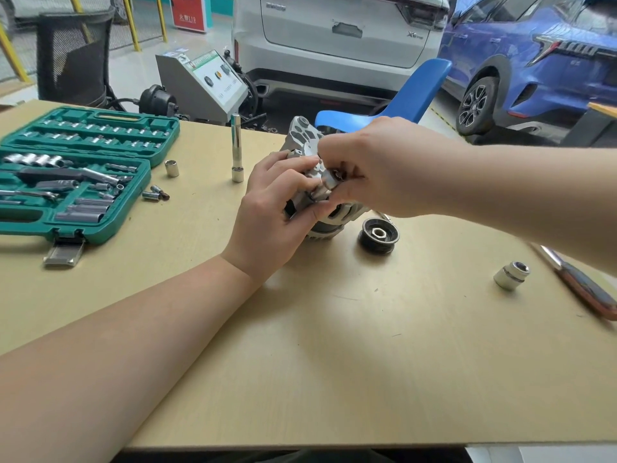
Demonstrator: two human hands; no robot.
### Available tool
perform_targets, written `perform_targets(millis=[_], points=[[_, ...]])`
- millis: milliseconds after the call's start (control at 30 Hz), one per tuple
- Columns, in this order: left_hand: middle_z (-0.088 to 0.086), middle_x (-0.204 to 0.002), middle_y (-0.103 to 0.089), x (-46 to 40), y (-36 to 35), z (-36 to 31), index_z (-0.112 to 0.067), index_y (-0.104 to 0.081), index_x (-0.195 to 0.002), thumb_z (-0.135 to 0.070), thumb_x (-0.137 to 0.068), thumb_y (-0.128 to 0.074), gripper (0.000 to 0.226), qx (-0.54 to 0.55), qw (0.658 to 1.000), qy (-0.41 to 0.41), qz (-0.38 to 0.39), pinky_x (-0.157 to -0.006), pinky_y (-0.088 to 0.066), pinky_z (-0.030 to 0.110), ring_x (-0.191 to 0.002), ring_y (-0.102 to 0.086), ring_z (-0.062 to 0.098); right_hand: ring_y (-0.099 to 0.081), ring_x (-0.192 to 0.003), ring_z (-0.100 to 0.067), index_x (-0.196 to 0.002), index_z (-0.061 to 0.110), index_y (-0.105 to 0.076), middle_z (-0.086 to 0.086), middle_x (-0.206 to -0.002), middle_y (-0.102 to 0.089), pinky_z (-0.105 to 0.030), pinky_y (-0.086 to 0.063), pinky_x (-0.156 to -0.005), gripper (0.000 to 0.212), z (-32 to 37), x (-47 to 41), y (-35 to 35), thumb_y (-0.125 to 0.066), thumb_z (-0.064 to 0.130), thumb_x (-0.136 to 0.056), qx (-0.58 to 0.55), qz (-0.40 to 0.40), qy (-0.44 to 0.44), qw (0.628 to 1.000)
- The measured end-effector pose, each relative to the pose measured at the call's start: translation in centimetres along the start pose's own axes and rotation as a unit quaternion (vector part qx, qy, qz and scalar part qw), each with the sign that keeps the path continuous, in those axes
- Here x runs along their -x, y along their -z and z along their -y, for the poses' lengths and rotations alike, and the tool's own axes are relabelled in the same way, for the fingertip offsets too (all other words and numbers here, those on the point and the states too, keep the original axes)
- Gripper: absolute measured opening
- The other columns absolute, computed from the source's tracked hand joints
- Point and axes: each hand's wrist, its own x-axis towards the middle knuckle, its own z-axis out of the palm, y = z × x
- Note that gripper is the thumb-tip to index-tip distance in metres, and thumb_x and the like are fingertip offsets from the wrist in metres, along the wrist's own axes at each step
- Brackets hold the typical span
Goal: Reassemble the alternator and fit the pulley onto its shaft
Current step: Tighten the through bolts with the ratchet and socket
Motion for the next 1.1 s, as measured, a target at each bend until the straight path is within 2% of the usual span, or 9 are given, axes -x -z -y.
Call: perform_targets(millis=[100,233,333,467,567,667,867,967,1100], points=[[0.007,-0.133,-0.068,-0.1,0.1,-0.2,0.003,-0.073,-0.102,-0.013,-0.088,-0.089,0.027,0.003,1.000,0.012,0.005,-0.115,-0.045,0.057,-0.134,-0.057,0.043,-0.045,-0.059,-0.003,-0.083,0.025,-0.050,0.009,-0.066,-0.050,-0.028,-0.028,-0.050,0.032,0.6,-0.5,-0.2,-0.072,0.046,-0.091,-0.026,0.006,-0.087,0.996],[0.008,-0.135,-0.068,-0.1,0.2,0.0,0.003,-0.074,-0.107,-0.013,-0.089,-0.088,0.027,0.004,1.000,0.022,0.017,-0.116,-0.045,0.056,-0.136,-0.056,0.042,-0.075,-0.060,-0.026,-0.089,0.010,-0.067,-0.007,-0.068,-0.075,-0.033,-0.058,-0.053,0.039,1.1,-1.7,-0.2,-0.080,0.047,-0.087,-0.289,0.046,-0.239,0.926],[0.013,-0.134,-0.070,-0.1,0.2,0.1,0.003,-0.075,-0.106,-0.013,-0.090,-0.087,0.026,0.003,1.000,0.016,0.019,-0.116,-0.044,0.057,-0.135,-0.056,0.043,-0.075,-0.056,-0.030,-0.087,0.004,-0.070,-0.010,-0.064,-0.075,-0.032,-0.058,-0.045,0.040,1.4,-2.1,0.3,-0.082,0.042,-0.088,-0.357,0.068,-0.279,0.889],[0.013,-0.132,-0.071,-0.3,-0.1,0.3,0.002,-0.075,-0.099,-0.012,-0.090,-0.088,0.021,0.011,1.000,0.008,0.007,-0.115,-0.044,0.058,-0.132,-0.058,0.044,-0.056,-0.063,-0.016,-0.086,0.018,-0.060,0.003,-0.070,-0.060,-0.028,-0.036,-0.050,0.041,0.6,-1.5,0.5,-0.072,0.057,-0.087,-0.034,0.045,-0.123,0.991],[0.010,-0.129,-0.072,-0.4,-0.1,0.3,0.002,-0.073,-0.095,-0.011,-0.089,-0.089,0.021,0.017,1.000,-0.002,-0.003,-0.114,-0.044,0.061,-0.129,-0.060,0.043,-0.055,-0.077,-0.029,-0.097,0.024,-0.042,0.000,-0.082,-0.056,-0.041,-0.047,-0.062,0.029,0.0,-0.9,1.1,-0.068,0.037,-0.097,0.102,0.046,0.062,0.992],[0.005,-0.127,-0.070,-0.4,0.0,0.2,0.002,-0.073,-0.096,-0.012,-0.090,-0.088,0.022,0.027,1.000,-0.003,-0.002,-0.113,-0.044,0.060,-0.129,-0.059,0.041,-0.058,-0.091,-0.039,-0.107,0.020,-0.048,-0.006,-0.091,-0.060,-0.052,-0.053,-0.078,0.019,-0.6,-1.0,1.2,-0.064,0.029,-0.100,0.139,0.042,0.140,0.980],[0.012,-0.133,-0.071,-0.3,0.3,0.2,0.003,-0.074,-0.106,-0.013,-0.090,-0.088,0.027,0.011,1.000,0.022,0.014,-0.116,-0.045,0.056,-0.135,-0.057,0.041,-0.048,-0.068,-0.030,-0.100,0.024,-0.047,0.004,-0.070,-0.038,-0.030,-0.022,-0.051,0.031,-0.1,-1.0,0.0,-0.066,0.048,-0.095,0.081,0.001,-0.013,0.997],[0.011,-0.134,-0.071,-0.3,0.4,0.3,0.003,-0.075,-0.110,-0.013,-0.090,-0.088,0.028,0.017,0.999,0.027,0.016,-0.115,-0.046,0.058,-0.135,-0.058,0.042,-0.055,-0.067,-0.022,-0.093,0.016,-0.058,0.001,-0.070,-0.055,-0.029,-0.033,-0.051,0.037,0.7,-1.5,-0.6,-0.065,0.053,-0.094,-0.024,0.007,-0.117,0.993],[0.009,-0.132,-0.071,-0.3,0.1,0.0,0.002,-0.075,-0.113,-0.014,-0.091,-0.086,0.029,0.013,1.000,0.022,0.013,-0.116,-0.044,0.058,-0.133,-0.058,0.044,-0.075,-0.055,-0.026,-0.088,0.006,-0.069,-0.008,-0.064,-0.075,-0.028,-0.055,-0.045,0.040,1.8,-2.1,-0.5,-0.075,0.045,-0.093,-0.405,0.039,-0.301,0.862]])
